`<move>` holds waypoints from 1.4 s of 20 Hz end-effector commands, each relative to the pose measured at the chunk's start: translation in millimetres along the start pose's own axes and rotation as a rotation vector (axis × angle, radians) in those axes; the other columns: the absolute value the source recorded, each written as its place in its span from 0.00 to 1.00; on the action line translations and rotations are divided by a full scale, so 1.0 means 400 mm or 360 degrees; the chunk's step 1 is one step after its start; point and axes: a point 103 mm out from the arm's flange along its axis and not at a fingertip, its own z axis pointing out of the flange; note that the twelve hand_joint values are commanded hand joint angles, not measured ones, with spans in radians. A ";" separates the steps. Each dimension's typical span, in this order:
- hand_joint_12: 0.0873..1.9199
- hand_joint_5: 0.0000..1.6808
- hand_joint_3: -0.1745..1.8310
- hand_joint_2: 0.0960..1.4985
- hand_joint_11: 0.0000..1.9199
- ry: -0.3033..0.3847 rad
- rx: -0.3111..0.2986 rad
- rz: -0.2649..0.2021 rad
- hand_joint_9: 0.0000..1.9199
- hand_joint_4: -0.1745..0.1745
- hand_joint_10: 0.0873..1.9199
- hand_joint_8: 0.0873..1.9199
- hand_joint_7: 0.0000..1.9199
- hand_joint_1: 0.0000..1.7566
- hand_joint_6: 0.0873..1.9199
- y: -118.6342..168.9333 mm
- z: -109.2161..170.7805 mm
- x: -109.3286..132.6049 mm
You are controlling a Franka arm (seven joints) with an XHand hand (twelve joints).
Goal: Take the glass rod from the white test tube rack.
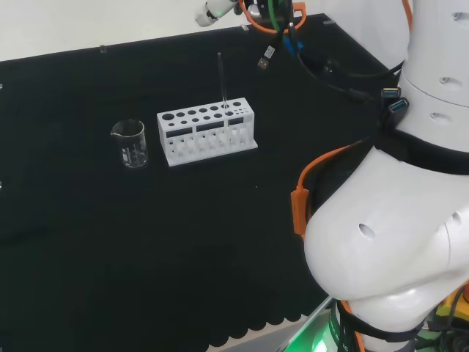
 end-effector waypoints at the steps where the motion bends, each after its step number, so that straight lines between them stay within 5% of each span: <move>1: 0.71 0.22 0.20 0.60 0.26 0.0009 0.0012 -0.0012 0.25 0.53 0.43 0.36 0.12 0.19 0.00 0.020 0.023 0.003; 28: 0.70 0.23 0.20 0.60 0.28 -0.0011 0.0121 -0.0020 0.28 0.50 0.42 0.38 0.15 0.22 0.00 0.078 0.137 0.030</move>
